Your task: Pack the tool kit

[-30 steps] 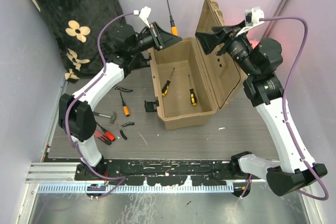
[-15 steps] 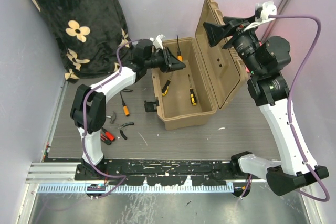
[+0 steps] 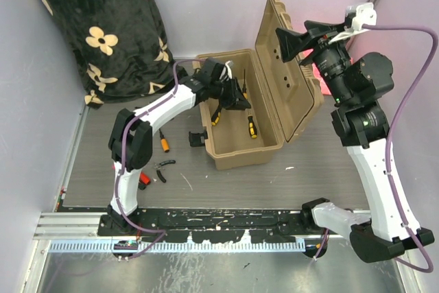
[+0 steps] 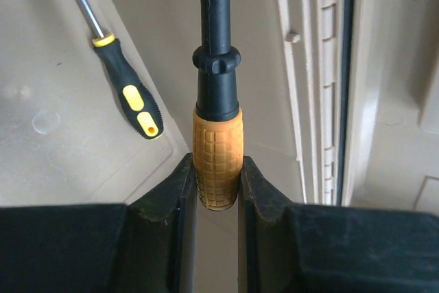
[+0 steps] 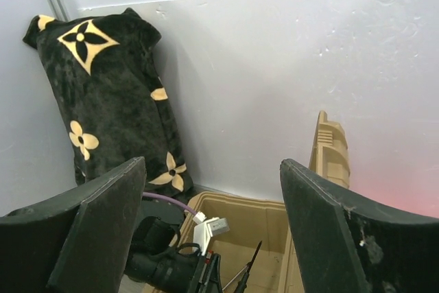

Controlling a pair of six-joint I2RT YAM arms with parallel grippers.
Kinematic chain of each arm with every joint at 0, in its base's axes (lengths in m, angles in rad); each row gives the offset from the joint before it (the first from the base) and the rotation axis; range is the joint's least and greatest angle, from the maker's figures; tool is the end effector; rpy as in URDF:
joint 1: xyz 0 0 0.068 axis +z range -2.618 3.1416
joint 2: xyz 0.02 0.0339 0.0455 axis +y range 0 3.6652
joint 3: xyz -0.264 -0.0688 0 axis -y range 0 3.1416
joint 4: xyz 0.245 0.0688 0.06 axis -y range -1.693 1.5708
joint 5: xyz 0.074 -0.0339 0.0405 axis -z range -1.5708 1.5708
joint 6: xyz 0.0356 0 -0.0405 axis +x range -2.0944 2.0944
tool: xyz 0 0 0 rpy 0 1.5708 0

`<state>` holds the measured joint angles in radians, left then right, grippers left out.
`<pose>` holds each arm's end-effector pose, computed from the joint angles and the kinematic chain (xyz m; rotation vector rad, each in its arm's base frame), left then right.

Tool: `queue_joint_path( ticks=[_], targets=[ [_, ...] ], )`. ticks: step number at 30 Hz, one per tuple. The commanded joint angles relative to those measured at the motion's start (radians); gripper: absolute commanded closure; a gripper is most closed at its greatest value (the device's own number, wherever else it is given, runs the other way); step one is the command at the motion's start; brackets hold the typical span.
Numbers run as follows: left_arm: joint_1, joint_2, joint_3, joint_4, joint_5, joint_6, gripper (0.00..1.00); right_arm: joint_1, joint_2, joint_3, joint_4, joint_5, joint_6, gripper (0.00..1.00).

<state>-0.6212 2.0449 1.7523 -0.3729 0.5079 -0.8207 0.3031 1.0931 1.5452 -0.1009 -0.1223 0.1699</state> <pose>0.3763 -0.2906 0.2703 0.0644 2.4936 -1.2770 0.1853 0.0625 0.5466 -0.1897 1.2220 0.4865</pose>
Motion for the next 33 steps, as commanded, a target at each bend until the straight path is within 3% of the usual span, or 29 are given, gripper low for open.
queue_joint_path(
  ticks=[1,9,18,24,27,33],
  targets=[
    [-0.029,0.043,0.104,-0.163,-0.108,0.064,1.0,-0.002,-0.035,0.056,0.006,0.032,-0.034,0.16],
    [-0.065,0.155,0.201,-0.28,-0.268,0.123,1.0,-0.001,-0.05,0.101,-0.065,0.038,-0.04,0.15],
    [-0.102,0.235,0.269,-0.322,-0.356,0.143,1.0,-0.002,-0.077,0.128,-0.13,0.073,-0.074,0.1],
    [-0.114,0.245,0.267,-0.312,-0.367,0.15,0.67,-0.001,-0.101,0.103,-0.137,0.091,-0.082,0.07],
    [-0.117,0.245,0.269,-0.305,-0.368,0.153,0.6,-0.002,-0.109,0.093,-0.14,0.095,-0.082,0.07],
    [-0.122,0.221,0.273,-0.309,-0.39,0.16,0.57,-0.002,-0.112,0.092,-0.144,0.095,-0.083,0.07]
  ],
)
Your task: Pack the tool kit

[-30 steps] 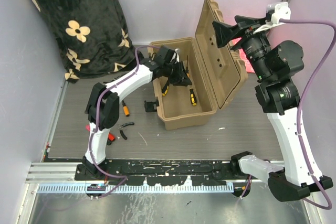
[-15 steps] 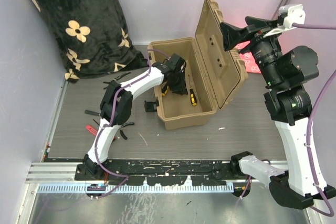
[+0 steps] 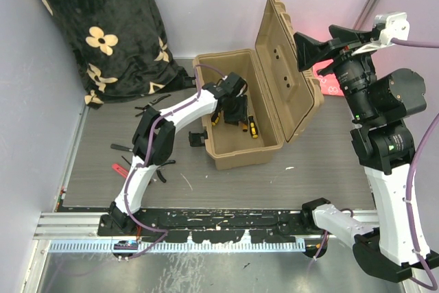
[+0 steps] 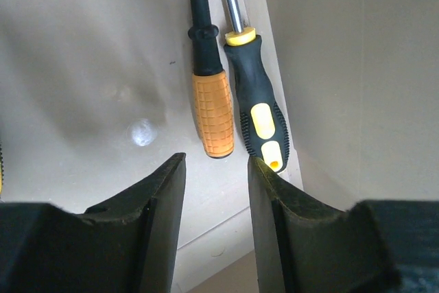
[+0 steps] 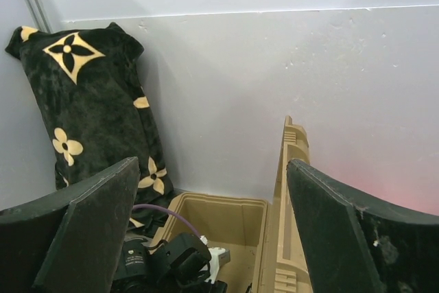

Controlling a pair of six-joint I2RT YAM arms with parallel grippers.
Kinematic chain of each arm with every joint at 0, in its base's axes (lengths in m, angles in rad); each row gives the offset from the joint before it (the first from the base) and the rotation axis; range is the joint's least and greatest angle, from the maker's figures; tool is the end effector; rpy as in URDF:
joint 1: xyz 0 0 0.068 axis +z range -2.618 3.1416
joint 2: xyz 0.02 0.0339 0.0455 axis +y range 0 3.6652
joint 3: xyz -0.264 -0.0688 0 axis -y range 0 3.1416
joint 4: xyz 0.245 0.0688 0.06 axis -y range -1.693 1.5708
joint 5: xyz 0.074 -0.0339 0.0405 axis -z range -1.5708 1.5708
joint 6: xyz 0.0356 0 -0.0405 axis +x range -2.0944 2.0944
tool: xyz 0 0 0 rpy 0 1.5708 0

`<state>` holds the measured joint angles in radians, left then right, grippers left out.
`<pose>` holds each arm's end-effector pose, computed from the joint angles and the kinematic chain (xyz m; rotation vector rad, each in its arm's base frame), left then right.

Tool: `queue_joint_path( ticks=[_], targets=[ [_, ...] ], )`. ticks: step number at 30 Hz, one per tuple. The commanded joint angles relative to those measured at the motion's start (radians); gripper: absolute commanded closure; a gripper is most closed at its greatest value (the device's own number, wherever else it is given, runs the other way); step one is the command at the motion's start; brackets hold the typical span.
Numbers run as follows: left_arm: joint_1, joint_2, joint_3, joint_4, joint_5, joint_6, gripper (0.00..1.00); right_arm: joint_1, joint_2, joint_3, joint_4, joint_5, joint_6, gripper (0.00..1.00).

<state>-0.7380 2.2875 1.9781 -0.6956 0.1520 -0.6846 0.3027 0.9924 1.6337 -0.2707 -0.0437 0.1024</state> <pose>0.3689 -0.3428 0.2029 0.1333 2.7280 -0.6757 0.1315 0.0427 0.5689 -0.1592 1.1986 0.3811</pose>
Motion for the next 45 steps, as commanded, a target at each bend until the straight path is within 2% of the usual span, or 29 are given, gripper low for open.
queue_joint_path(
  ticks=[1,6,11,14,17,21,23,24,26,29,30,32,34,35,39,45],
  targets=[
    [-0.005,-0.03,0.055,0.013,-0.041,0.03,0.57,-0.002,-0.012,0.002,0.027,0.014,-0.015,0.07],
    [0.002,-0.146,0.132,0.02,-0.098,0.113,0.56,-0.002,-0.009,0.0,0.028,0.009,-0.01,0.07],
    [0.029,-0.319,0.146,0.071,-0.146,0.217,0.52,-0.002,0.002,-0.008,0.043,0.003,-0.007,0.06],
    [0.062,-0.446,0.106,0.103,-0.201,0.291,0.45,-0.002,0.014,-0.007,0.051,-0.005,-0.005,0.04],
    [0.128,-0.608,-0.035,0.194,-0.244,0.339,0.34,-0.002,0.026,-0.012,0.063,-0.014,-0.003,0.03],
    [0.276,-0.82,-0.266,0.256,-0.263,0.345,0.16,-0.001,0.048,-0.017,0.077,-0.031,0.005,0.03],
    [0.363,-0.926,-0.391,0.244,-0.276,0.337,0.14,-0.002,0.058,-0.021,0.087,-0.039,0.01,0.03],
    [0.409,-0.966,-0.444,0.229,-0.283,0.324,0.09,-0.001,0.063,-0.023,0.089,-0.042,0.015,0.02],
    [0.507,-1.04,-0.537,0.177,-0.273,0.283,0.05,-0.001,0.072,-0.028,0.099,-0.051,0.021,0.02],
    [0.639,-1.105,-0.662,0.101,-0.229,0.271,0.0,-0.002,0.088,-0.034,0.11,-0.065,0.031,0.02],
    [0.675,-1.116,-0.696,0.084,-0.198,0.29,0.01,-0.002,0.094,-0.036,0.114,-0.07,0.036,0.02],
    [0.74,-1.126,-0.749,0.063,-0.117,0.386,0.02,-0.002,0.102,-0.038,0.123,-0.083,0.043,0.02],
    [0.774,-1.131,-0.788,0.056,-0.005,0.547,0.02,-0.001,0.11,-0.037,0.127,-0.092,0.045,0.02],
    [0.79,-1.13,-0.799,0.034,0.087,0.703,0.02,-0.002,0.113,-0.036,0.127,-0.094,0.047,0.02],
    [0.854,-1.126,-0.82,-0.091,0.371,1.137,0.02,-0.001,0.116,-0.035,0.127,-0.099,0.043,0.02],
    [0.87,-1.063,-0.833,-0.357,0.466,1.691,0.02,-0.001,0.117,-0.035,0.126,-0.105,0.038,0.02]
  ],
)
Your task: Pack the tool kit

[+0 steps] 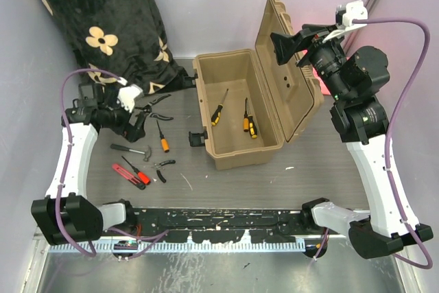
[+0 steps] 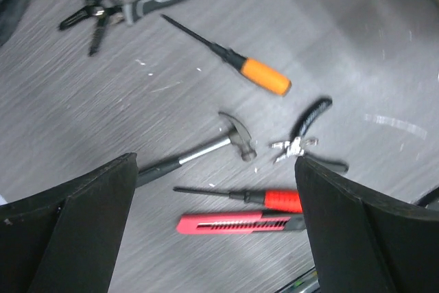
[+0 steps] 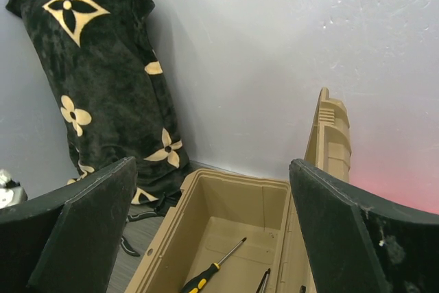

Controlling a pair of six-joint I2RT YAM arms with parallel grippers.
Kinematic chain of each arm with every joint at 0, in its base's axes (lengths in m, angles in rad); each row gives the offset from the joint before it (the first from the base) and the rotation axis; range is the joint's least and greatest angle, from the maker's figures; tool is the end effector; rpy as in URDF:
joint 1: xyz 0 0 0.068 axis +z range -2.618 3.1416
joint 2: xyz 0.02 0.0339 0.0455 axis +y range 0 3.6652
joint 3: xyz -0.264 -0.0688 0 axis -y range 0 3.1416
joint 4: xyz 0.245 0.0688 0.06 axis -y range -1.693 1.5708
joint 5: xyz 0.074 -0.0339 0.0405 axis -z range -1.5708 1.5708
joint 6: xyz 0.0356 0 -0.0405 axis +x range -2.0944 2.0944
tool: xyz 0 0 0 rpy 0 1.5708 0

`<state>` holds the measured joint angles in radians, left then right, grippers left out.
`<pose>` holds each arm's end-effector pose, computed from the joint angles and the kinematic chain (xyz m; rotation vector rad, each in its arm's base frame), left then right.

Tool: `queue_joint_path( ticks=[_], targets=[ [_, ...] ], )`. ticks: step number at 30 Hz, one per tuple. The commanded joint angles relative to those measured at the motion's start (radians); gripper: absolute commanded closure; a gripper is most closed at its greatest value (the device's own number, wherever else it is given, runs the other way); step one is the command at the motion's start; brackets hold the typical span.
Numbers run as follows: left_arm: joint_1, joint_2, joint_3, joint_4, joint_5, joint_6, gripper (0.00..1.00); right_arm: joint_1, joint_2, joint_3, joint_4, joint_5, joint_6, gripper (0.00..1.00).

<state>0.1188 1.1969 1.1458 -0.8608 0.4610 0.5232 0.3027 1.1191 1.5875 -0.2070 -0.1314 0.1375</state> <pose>0.2364 0.0123 0.3229 0.6613 2.2804 -0.2717 0.1913 0.0646 0.5434 -0.2218 1.3072 0.4605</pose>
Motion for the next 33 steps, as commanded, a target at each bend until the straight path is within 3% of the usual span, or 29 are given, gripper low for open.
queue_joint_path(
  ticks=[1,12,17,27,33],
  targets=[
    [0.018,0.04,-0.003,-0.219,0.156,0.539,0.02,-0.002,-0.01,0.011,0.061,-0.019,0.003,0.02],
    [0.173,0.243,0.022,-0.391,0.235,1.004,0.02,-0.002,-0.039,0.002,0.037,-0.008,-0.002,0.02],
    [0.178,0.253,-0.065,-0.331,0.19,1.241,0.0,-0.001,-0.031,0.005,0.037,-0.018,0.009,0.02],
    [0.172,0.415,-0.059,-0.273,0.166,1.451,0.0,-0.002,-0.03,-0.003,0.032,-0.04,0.026,0.0],
    [0.148,0.503,-0.012,-0.249,0.163,1.477,0.05,-0.001,-0.024,0.0,0.008,-0.053,0.027,0.0]
  ],
)
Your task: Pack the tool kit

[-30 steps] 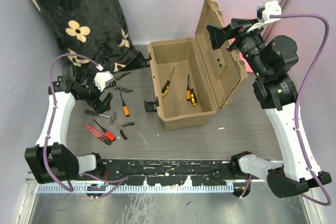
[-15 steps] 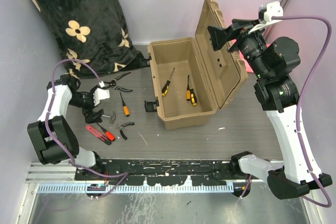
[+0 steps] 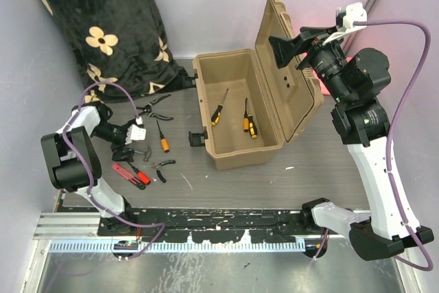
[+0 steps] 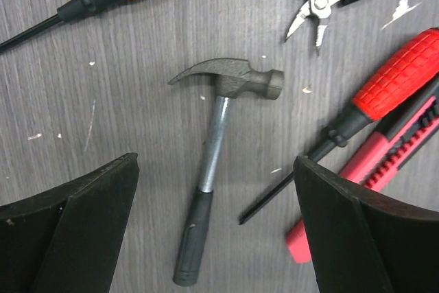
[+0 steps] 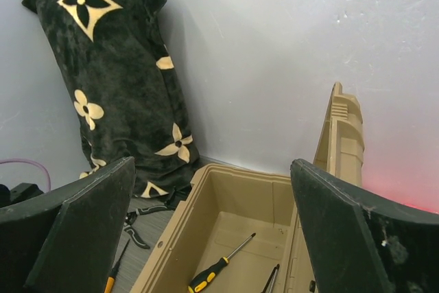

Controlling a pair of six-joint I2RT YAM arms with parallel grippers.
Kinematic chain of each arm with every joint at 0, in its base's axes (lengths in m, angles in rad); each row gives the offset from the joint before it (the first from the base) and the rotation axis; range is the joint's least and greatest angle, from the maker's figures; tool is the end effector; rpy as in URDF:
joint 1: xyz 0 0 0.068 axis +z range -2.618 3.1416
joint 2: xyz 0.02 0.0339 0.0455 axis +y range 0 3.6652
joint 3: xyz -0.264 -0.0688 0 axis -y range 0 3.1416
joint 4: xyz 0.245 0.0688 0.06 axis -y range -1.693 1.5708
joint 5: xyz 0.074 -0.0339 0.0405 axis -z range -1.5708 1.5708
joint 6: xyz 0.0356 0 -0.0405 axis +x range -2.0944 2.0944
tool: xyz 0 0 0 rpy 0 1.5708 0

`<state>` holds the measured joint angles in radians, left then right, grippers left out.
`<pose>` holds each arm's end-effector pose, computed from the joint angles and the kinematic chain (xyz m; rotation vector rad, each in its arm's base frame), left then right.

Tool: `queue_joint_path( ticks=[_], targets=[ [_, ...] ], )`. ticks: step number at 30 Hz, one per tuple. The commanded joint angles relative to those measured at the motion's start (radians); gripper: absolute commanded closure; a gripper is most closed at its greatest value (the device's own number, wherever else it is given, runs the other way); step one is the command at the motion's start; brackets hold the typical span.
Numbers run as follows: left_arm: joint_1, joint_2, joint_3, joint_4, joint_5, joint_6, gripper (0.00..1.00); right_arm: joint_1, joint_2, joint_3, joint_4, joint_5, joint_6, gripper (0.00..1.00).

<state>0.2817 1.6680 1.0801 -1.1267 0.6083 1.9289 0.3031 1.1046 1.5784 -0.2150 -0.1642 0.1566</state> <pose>0.2631 0.0550 0.1882 1.8744 1.8168 -0.5357 0.1867 0.0645 0.5424 -0.2382 1.3107 0.4982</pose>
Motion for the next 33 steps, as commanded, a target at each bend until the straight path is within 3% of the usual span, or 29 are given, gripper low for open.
queue_joint_path(
  ticks=[1,7,14,24,33],
  targets=[
    [-0.019,0.042,0.059,0.016,0.015,0.073,0.07,-0.001,-0.008,0.012,0.011,-0.021,0.007,0.0],
    [-0.034,0.076,0.068,-0.012,0.017,0.129,0.27,-0.002,-0.005,0.021,-0.008,-0.021,0.003,0.0],
    [-0.041,0.115,0.082,-0.065,-0.006,0.209,0.37,-0.002,0.002,0.031,-0.018,-0.022,-0.002,0.0],
    [-0.065,0.156,0.095,-0.054,-0.036,0.2,0.42,-0.002,0.012,0.041,-0.027,-0.026,-0.004,0.0],
    [-0.083,0.182,0.093,-0.056,-0.052,0.188,0.58,-0.002,0.023,0.05,-0.029,-0.024,-0.006,0.0]
  ],
)
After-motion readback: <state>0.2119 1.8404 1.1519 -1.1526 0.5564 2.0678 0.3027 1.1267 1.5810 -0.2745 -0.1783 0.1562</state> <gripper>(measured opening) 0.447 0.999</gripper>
